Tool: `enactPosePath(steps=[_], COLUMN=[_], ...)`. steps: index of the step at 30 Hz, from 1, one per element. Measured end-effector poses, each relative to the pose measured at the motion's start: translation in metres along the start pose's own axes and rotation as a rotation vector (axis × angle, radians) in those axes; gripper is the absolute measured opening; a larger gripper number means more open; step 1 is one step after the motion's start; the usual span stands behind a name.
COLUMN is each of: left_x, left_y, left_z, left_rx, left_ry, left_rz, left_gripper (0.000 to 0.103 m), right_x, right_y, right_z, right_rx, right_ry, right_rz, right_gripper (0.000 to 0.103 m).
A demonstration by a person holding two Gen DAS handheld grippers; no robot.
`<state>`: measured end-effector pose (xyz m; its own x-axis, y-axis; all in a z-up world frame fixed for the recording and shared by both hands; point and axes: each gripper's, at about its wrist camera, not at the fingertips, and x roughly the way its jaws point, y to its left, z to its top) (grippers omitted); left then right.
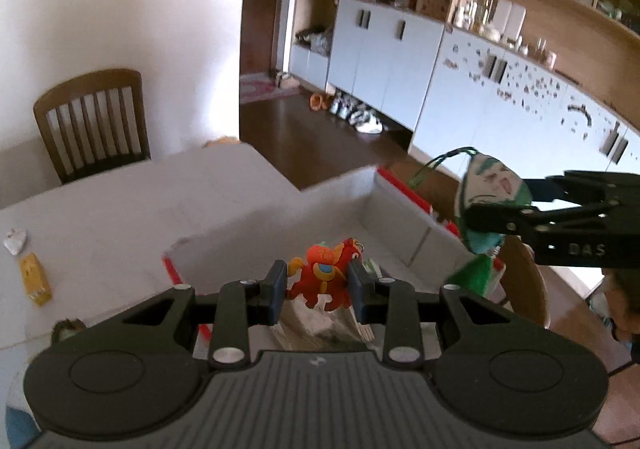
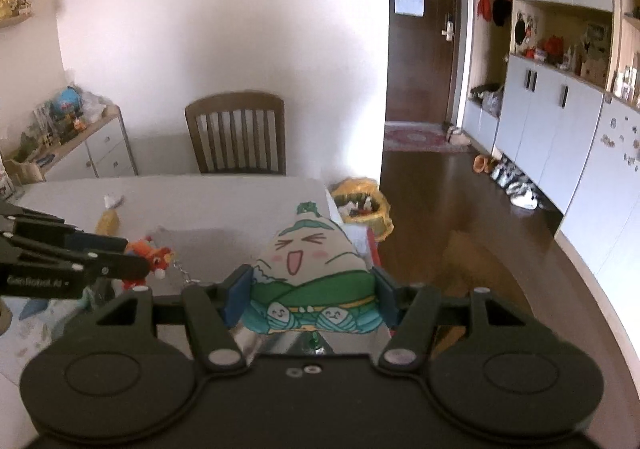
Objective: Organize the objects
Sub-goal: 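Carry horse keychain and green plush into the shoebox with both tools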
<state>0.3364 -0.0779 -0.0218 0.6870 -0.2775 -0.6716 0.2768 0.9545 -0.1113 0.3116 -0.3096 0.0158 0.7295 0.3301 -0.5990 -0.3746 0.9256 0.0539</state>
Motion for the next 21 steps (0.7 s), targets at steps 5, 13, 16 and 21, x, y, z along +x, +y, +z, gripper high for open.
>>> enactPosePath(steps=[5, 13, 16, 21], left_x=[0.024, 0.061, 0.073, 0.091], left_y=[-0.010, -0.010, -0.007, -0.009], left_z=[-0.014, -0.033, -0.036, -0.035], left_rx=[-0.007, -0.026, -0.050, -0.045], left_ry=[0.073, 0.209, 0.253, 0.308], left_rz=[0.020, 0.045, 0.057, 0.067], left_gripper=[0.031, 0.031, 0.031, 0.032], right_x=[0.027, 0.058, 0.064, 0.070], right_y=[-0.004, 0.012, 0.010, 0.006], right_z=[-0.019, -0.035, -0.040, -0.044], right_rx=[-0.025, -0.094, -0.105, -0.084], right_ry=[0.084, 0.171, 0.203, 0.243], right_rz=[0.009, 0.029, 0.040, 0.056], right_gripper=[0.062, 0.063, 0.063, 0.068])
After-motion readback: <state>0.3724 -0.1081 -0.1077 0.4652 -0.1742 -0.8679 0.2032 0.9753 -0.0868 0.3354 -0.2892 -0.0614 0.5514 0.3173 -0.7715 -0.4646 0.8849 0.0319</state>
